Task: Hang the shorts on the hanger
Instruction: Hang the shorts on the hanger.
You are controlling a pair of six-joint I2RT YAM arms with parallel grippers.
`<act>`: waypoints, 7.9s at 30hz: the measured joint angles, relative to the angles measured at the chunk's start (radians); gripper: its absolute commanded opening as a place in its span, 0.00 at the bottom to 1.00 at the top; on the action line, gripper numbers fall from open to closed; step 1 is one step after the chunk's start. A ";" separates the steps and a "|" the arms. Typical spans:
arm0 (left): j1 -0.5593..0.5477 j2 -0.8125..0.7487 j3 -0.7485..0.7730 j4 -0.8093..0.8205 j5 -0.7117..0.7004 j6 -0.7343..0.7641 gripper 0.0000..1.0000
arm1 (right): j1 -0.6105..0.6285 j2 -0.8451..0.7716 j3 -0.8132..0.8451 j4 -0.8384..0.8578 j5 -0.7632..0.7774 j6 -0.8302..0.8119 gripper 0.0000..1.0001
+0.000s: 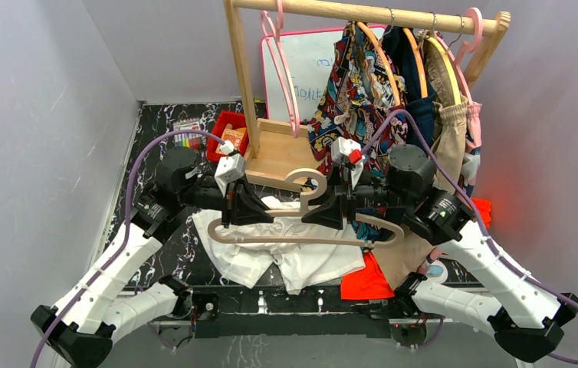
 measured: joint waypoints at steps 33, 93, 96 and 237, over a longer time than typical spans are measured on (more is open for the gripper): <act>-0.021 0.008 0.010 0.005 -0.006 0.000 0.00 | 0.001 0.076 0.017 -0.027 -0.025 0.056 0.00; -0.030 -0.068 -0.250 -0.314 -1.264 -0.655 0.75 | 0.005 -0.314 -0.223 -0.142 0.559 0.054 0.00; -0.030 -0.043 -0.255 -0.307 -1.260 -0.659 0.69 | 0.005 -0.315 -0.230 -0.121 0.559 0.062 0.00; -0.031 0.060 -0.117 -0.348 -1.159 -0.573 0.00 | 0.302 0.019 -0.393 0.194 0.776 -0.060 0.00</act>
